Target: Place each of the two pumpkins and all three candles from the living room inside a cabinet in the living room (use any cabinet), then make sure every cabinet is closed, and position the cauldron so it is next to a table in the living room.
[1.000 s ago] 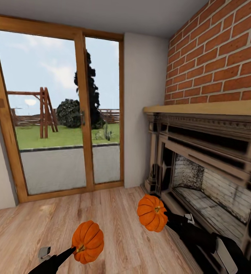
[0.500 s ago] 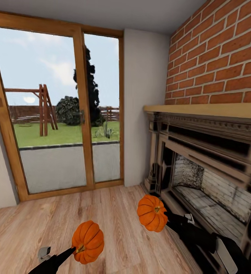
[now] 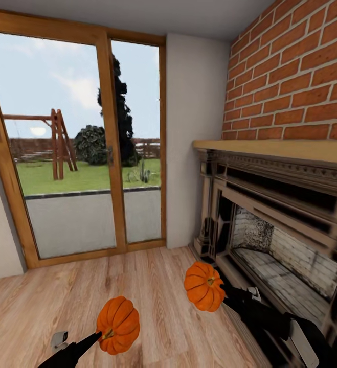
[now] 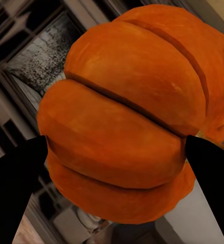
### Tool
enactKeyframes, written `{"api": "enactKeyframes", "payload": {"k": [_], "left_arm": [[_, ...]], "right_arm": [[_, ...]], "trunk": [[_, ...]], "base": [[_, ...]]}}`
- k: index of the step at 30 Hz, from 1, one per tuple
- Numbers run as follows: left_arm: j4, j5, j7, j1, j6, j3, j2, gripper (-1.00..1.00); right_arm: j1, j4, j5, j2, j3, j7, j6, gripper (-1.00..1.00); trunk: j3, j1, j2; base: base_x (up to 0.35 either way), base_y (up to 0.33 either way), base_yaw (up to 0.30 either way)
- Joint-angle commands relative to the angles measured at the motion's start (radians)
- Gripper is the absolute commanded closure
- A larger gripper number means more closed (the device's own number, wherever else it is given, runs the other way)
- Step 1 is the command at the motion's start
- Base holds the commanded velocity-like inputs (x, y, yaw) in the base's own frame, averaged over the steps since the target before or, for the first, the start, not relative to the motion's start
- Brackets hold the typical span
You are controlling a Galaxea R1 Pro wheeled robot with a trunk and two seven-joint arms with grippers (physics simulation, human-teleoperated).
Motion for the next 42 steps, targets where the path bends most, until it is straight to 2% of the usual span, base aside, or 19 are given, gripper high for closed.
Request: {"api": "enactKeyframes", "payload": {"k": [1,42], "left_arm": [[0.0,0.01,-0.001,-0.001,0.01,-0.006,0.001,1.0],[0.001,0.01,-0.02,-0.001,0.01,-0.006,0.001,1.0]], "right_arm": [[-0.001,0.0,0.0,0.0,-0.001,0.002,0.004,1.0],[-0.001,0.001,-0.001,0.0,0.0,0.002,0.004,1.0]], "trunk": [[0.0,-0.004,0.007],[0.062,-0.161,0.294]], "base": [[0.0,0.0,0.0],[0.0,0.0,0.0]]}}
